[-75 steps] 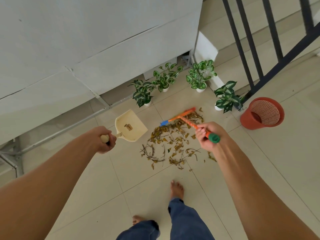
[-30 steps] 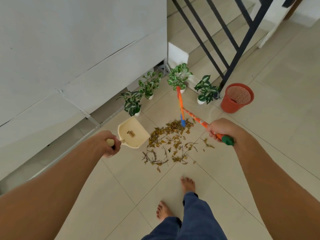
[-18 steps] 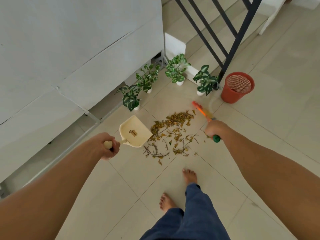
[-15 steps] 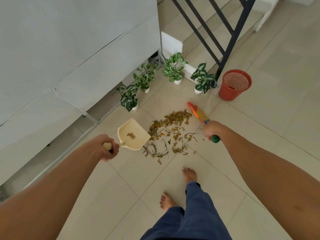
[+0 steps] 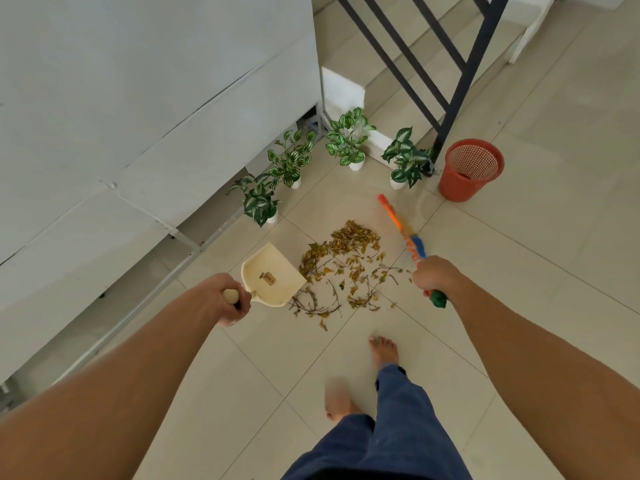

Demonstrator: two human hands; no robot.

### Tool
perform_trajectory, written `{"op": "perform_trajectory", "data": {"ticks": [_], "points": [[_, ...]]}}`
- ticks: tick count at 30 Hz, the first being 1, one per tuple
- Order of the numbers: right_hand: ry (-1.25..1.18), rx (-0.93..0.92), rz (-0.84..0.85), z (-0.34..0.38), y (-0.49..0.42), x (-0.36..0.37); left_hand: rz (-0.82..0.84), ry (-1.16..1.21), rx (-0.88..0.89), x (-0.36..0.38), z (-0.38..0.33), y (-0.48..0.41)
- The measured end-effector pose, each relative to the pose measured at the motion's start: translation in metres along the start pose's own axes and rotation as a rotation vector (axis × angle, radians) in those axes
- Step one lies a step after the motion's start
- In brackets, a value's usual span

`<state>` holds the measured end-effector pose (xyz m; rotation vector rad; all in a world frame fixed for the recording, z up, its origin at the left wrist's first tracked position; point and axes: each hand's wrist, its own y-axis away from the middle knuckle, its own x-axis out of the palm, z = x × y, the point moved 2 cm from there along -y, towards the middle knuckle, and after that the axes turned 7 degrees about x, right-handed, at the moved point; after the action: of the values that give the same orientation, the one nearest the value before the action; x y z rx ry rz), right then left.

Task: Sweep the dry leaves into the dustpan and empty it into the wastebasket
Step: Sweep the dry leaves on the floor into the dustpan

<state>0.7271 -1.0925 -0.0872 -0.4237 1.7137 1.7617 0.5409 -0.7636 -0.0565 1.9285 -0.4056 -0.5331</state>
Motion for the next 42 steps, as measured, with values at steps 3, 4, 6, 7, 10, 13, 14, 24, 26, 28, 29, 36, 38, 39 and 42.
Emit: {"op": "perform_trajectory", "data": {"ticks": [3, 4, 6, 7, 10, 13, 14, 24, 26, 28, 29, 36, 38, 39, 42], "points": [[0.01, -0.021, 0.048, 0.0, 0.003, 0.01, -0.002, -0.019, 0.002, 0.001, -0.002, -0.002], [0.008, -0.027, 0.054, -0.003, 0.005, 0.012, 0.001, -0.019, 0.001, 0.002, -0.003, -0.004], [-0.011, -0.032, 0.058, -0.008, 0.009, 0.015, 0.011, -0.017, 0.001, 0.002, -0.004, -0.005], [-0.028, -0.033, 0.055, -0.01, 0.011, 0.017, 0.015, -0.018, 0.0, 0.002, -0.004, -0.005], [-0.052, -0.041, 0.01, -0.016, 0.022, 0.018, 0.024, -0.03, -0.011, 0.003, -0.005, -0.01], [-0.056, -0.023, -0.059, -0.025, 0.028, 0.021, 0.035, -0.038, -0.02, 0.003, -0.006, -0.011], [-0.058, -0.008, -0.08, -0.03, 0.028, 0.023, 0.036, -0.038, -0.022, 0.003, -0.005, -0.011], [-0.444, 0.212, 0.153, -0.071, 0.022, 0.049, 0.048, -0.066, -0.005, 0.004, -0.005, -0.004], [-0.522, 0.215, 0.19, -0.071, 0.022, 0.057, 0.037, -0.08, 0.001, 0.007, -0.003, -0.001], [-0.555, 0.209, 0.215, -0.068, 0.025, 0.056, 0.026, -0.094, 0.02, 0.011, -0.001, 0.003], [-0.55, 0.195, 0.228, -0.066, 0.028, 0.053, 0.022, -0.098, 0.024, 0.012, 0.0, 0.006], [-0.481, 0.15, 0.121, -0.067, 0.037, 0.028, 0.056, -0.042, 0.008, 0.006, 0.006, 0.016], [-0.434, 0.152, 0.081, -0.064, 0.041, 0.027, 0.068, -0.031, 0.012, 0.002, 0.006, 0.016], [-0.416, 0.149, 0.063, -0.061, 0.042, 0.027, 0.063, -0.039, 0.011, 0.0, 0.005, 0.016], [-0.408, 0.126, 0.074, -0.048, 0.045, 0.033, 0.056, -0.027, 0.013, -0.001, 0.014, 0.024]]}}
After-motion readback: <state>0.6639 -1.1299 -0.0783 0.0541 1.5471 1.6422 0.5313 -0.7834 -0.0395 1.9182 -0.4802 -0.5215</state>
